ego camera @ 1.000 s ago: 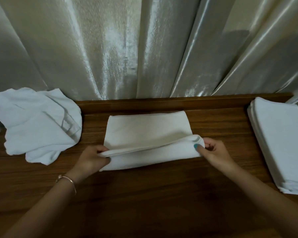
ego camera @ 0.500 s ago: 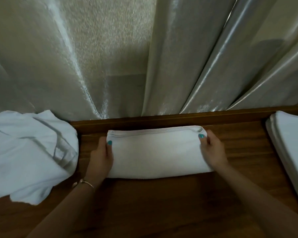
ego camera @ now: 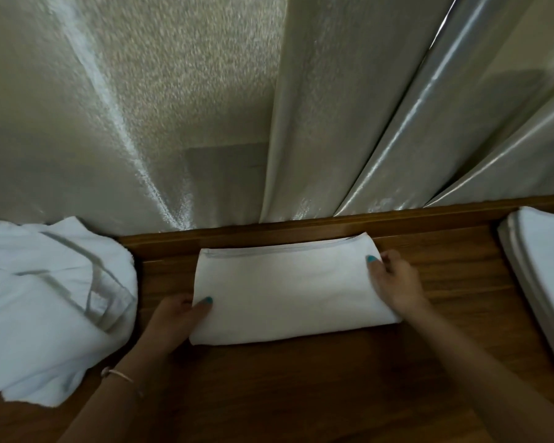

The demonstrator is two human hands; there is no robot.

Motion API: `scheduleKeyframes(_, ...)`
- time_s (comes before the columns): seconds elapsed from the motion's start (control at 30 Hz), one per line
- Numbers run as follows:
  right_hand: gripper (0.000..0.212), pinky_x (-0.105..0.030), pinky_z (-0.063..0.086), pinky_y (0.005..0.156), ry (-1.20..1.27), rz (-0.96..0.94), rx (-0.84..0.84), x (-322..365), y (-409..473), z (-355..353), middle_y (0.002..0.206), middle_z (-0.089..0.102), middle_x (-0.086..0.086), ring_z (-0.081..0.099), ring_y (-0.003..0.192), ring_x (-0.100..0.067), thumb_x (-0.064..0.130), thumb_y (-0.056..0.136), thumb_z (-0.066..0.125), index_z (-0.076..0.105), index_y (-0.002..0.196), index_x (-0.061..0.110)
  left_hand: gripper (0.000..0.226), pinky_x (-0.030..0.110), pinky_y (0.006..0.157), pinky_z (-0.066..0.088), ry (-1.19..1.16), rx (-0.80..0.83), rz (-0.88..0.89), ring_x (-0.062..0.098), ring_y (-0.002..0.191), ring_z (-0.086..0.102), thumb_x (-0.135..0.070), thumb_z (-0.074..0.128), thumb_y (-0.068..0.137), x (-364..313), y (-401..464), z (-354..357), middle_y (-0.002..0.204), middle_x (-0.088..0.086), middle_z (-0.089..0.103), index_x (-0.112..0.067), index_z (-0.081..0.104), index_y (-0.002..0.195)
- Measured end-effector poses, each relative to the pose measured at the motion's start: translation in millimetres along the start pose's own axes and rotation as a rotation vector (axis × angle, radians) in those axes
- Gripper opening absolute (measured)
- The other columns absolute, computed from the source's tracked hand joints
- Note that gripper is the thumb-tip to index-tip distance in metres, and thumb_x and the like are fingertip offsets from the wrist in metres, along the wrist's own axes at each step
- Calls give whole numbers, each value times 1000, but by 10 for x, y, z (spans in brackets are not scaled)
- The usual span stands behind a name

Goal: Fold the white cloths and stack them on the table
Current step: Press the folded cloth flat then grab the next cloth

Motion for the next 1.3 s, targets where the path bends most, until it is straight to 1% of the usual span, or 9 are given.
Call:
scheduleKeyframes(0.17,23,-35,49,55,-113,-43,-81,40,-5,34,72,58,-5,59,64,-23,34,98,44,50,92,13,25,32,62,47,232,-103,152,19,80,58,-29,54,94,-28,-79,14,89,4,58,-5,51,100)
scheduleKeyframes(0.33,26,-32,49,54,-454,-105,-225,151,-164,64,72,61,-7,59,59,-27,38,99,36,48,110,18,23,34,61,48,515,-321,251,21,66,59,-36,57,90,-95,-303,-2,73,0,59,-16,48,96)
scheduleKeyframes(0.4,30,-37,51,65,-628,-121,-308,216,-235,51,91,63,-11,62,72,-29,37,98,40,47,118,17,30,33,60,44,684,-545,315,28,63,60,-34,68,81,-171,-456,-51,67,6,60,-12,49,89)
scheduleKeyframes(0.5,40,-47,43,90,-710,-287,-477,464,-359,98,115,58,-17,57,102,-35,34,90,55,52,121,8,33,41,71,46,705,-739,460,33,80,58,-29,67,80,-447,-562,100,87,14,59,-4,55,99)
scheduleKeyframes(0.63,41,-40,42,98,-476,-642,-185,919,-531,694,129,57,-9,54,117,-27,37,93,43,54,129,18,32,39,104,38,694,-508,827,30,113,57,-18,42,90,-917,-365,887,119,14,62,-9,60,115)
scheduleKeyframes(0.73,57,-38,19,117,-488,-596,116,799,-473,1021,158,26,0,19,146,-20,53,94,22,29,148,34,47,44,118,13,809,-266,642,26,144,22,-22,34,98,-850,-111,1219,154,12,29,-16,33,145)
scheduleKeyframes(0.87,60,-40,-4,120,-620,-563,206,517,-335,890,161,-7,13,-12,147,-11,67,91,13,-1,147,51,58,46,118,1,906,-323,545,21,148,2,-55,13,95,-468,-3,967,161,4,3,-38,1,150)
scheduleKeyframes(1.13,80,-44,-4,118,-551,-148,-117,153,-305,564,162,-7,-5,-9,148,-22,72,89,16,-7,153,29,76,43,118,5,831,-461,396,25,148,-2,-78,17,84,-227,-88,675,160,11,-2,-43,0,149)
scheduleKeyframes(1.3,86,-42,-2,119,-510,-101,-134,152,-281,560,162,-6,-7,-7,149,-22,73,88,18,-8,153,23,77,42,120,5,833,-446,434,25,148,-5,-79,14,82,-318,28,647,160,12,-6,-43,0,149)
Point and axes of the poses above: each hand's wrist, its own y-axis towards the middle knuckle, its own z-axis out of the palm, x = y × z, the point moved 6 cm from there along y, towards the middle knuckle
